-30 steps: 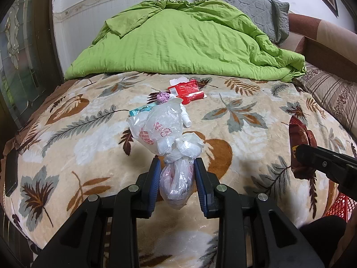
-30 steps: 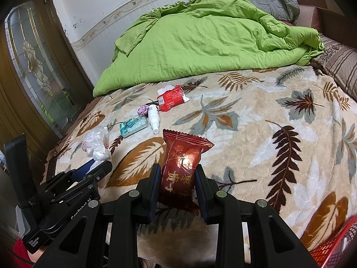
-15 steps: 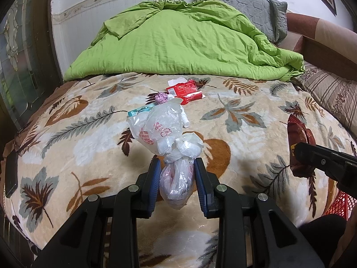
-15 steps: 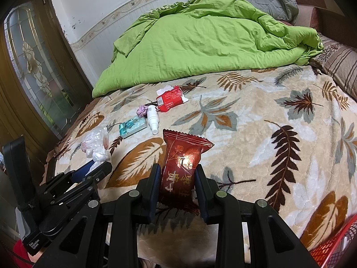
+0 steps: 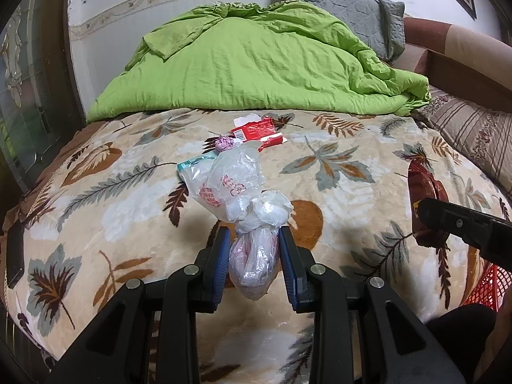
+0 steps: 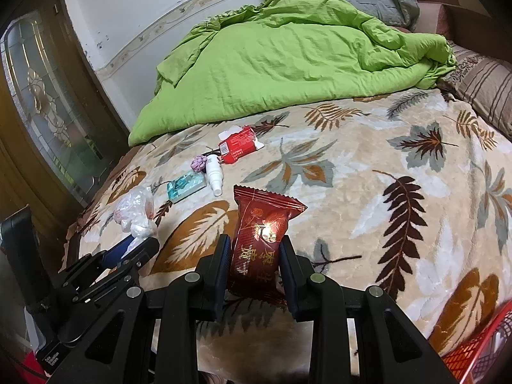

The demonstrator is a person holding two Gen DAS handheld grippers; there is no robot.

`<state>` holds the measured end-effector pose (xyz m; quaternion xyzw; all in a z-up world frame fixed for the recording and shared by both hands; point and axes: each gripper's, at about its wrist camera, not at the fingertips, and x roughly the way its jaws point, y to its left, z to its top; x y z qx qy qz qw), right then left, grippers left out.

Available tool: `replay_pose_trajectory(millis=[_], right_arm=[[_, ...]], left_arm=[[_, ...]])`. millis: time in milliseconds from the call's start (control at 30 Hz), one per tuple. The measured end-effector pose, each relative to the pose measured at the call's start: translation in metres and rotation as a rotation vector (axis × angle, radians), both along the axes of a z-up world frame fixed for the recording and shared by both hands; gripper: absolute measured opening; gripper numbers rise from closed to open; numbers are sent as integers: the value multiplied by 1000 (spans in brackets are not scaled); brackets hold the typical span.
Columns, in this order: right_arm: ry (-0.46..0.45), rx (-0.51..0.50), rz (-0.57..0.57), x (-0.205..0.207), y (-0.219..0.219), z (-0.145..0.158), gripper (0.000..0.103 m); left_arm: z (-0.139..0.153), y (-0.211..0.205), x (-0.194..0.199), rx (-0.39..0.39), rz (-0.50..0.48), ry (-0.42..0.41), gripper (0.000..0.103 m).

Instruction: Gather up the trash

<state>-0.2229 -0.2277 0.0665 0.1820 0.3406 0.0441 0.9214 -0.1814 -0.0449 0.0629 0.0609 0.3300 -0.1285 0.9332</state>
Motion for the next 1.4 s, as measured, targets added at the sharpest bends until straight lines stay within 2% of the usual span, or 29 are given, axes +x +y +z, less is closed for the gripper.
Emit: replay_pose_trajectory(millis=[333, 733, 900, 1067, 1167, 1300, 1400], right_arm=[[-3, 11, -51, -13, -19, 8, 32], [-18, 25, -144, -63, -65, 27, 32], [-18, 6, -207, -100, -92, 35, 32], [2, 12, -315, -144, -134, 37, 32], [20, 19, -388, -173, -162, 36, 32], [55, 38, -477, -212, -196, 30, 32], [85, 56, -523, -235, -214, 21, 32]], left_arm=[[3, -5, -8, -3, -45, -23, 29], [14, -31, -34, -16, -149, -30, 29], [30, -57, -61, -37, -267, -38, 29], [43, -96, -87, -73, -426, 2, 29], [47, -126, -101, -92, -536, 50, 29], [48, -174, -121, -117, -708, 158, 29], [43, -205, -135, -119, -800, 233, 29]])
